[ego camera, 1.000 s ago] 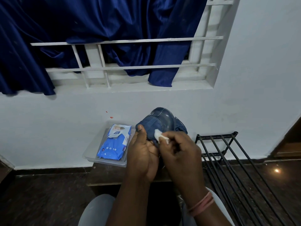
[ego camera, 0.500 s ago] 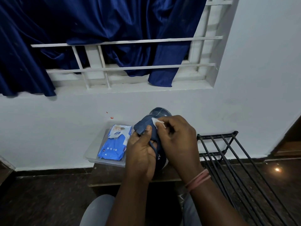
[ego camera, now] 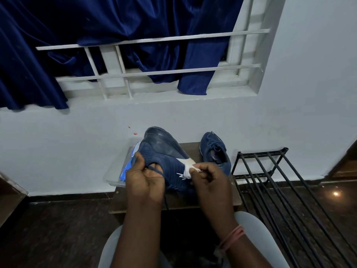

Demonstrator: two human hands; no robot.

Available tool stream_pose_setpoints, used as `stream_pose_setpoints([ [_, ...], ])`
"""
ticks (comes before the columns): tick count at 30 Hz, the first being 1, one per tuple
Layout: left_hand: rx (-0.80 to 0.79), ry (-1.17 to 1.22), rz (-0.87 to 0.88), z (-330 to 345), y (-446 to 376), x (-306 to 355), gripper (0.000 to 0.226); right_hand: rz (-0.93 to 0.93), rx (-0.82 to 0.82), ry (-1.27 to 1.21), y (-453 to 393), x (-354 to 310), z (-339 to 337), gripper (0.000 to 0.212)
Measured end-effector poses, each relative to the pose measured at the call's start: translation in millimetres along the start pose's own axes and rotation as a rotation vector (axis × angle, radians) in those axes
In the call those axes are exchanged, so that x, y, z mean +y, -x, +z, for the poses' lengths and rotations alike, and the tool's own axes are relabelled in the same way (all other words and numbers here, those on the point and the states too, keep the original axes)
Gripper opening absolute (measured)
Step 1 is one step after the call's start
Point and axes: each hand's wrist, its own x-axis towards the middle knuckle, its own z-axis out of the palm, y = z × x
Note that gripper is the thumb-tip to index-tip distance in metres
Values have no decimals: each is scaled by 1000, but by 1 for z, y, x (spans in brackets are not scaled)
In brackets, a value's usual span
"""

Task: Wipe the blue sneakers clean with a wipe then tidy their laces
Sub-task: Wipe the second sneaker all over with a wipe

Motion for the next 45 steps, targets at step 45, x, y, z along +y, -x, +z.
stream_pose_setpoints([
  [45, 16, -300, 103, -3, 6, -15, 34, -119, 141, 147, 8, 2, 43, 11],
])
